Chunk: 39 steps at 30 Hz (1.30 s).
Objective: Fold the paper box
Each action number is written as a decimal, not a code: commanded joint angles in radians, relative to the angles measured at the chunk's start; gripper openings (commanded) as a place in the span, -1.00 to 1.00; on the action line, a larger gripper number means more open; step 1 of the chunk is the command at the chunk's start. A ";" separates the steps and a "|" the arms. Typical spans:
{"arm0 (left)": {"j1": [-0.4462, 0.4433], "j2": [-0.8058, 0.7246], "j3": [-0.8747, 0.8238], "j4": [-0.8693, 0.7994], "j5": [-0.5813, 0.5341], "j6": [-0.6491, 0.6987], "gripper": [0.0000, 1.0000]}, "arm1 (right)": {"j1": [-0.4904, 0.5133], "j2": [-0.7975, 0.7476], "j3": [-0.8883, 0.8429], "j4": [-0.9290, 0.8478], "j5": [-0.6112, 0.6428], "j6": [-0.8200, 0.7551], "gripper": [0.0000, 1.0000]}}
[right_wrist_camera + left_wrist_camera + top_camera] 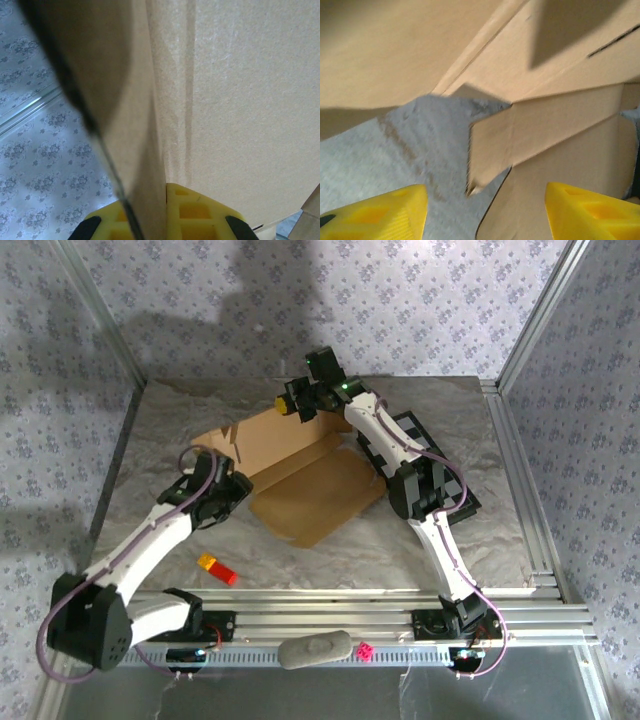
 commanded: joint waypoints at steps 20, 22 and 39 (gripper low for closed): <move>-0.088 0.354 0.270 -0.007 -0.056 0.167 -0.78 | 0.008 -0.018 0.030 -0.026 0.015 0.031 -1.00; -0.095 0.389 0.297 -0.040 -0.071 0.186 -0.82 | 0.009 -0.017 0.030 -0.028 0.015 0.031 -1.00; -0.196 0.273 0.469 -0.177 -0.309 0.364 0.29 | -0.001 -0.016 0.022 -0.018 0.015 0.018 -1.00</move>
